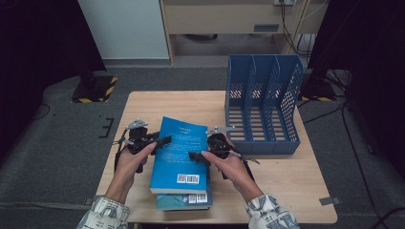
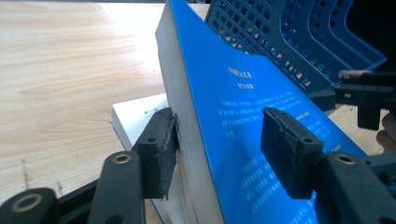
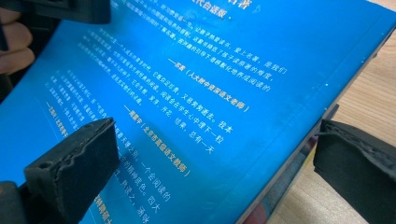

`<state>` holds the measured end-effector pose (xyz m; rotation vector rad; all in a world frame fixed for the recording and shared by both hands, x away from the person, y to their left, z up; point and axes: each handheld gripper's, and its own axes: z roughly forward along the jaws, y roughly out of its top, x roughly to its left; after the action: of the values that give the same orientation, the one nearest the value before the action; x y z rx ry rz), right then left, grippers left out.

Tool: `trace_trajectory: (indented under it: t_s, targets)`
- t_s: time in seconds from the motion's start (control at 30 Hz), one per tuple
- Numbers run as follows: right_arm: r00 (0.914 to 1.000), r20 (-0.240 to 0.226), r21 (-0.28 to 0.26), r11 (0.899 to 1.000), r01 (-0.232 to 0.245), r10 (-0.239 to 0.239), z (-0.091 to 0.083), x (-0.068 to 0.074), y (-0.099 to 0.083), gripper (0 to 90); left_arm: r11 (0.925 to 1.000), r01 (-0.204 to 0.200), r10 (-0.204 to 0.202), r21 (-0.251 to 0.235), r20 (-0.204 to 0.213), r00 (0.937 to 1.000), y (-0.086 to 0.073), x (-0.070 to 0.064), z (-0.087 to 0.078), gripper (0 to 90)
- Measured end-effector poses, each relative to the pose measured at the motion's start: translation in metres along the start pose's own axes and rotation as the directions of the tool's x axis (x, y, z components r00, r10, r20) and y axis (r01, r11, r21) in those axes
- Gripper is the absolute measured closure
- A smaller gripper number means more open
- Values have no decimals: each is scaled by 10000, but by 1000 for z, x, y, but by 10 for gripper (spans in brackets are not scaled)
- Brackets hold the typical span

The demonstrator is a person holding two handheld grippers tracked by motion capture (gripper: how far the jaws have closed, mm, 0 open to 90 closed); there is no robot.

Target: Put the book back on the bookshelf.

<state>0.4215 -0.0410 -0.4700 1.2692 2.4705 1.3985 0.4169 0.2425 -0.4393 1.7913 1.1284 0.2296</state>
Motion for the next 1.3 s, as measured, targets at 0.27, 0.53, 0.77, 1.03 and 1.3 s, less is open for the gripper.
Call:
trace_trajectory:
  t_s: [0.27,0.53,0.77,1.03,1.3]
  targets:
    - [10000,29,-35,10000,-26,26,0,1,0,1,9990,-403,408,204,-235,9989,5,-9,-4,541]
    - [10000,59,-6,10000,-44,44,1,1,0,1,9994,-140,136,329,126,9998,8,-5,11,457]
    - [10000,64,28,10000,-47,47,1,1,0,1,9971,-399,407,649,-118,9991,10,-9,23,428]
    - [10000,64,14,10000,-25,25,1,1,1,1,9982,-602,602,19,-321,9977,10,-15,15,653]
    - [9999,-33,-228,9996,158,-159,-1,0,-1,7,9930,-937,914,-721,-352,9952,10,-26,7,695]
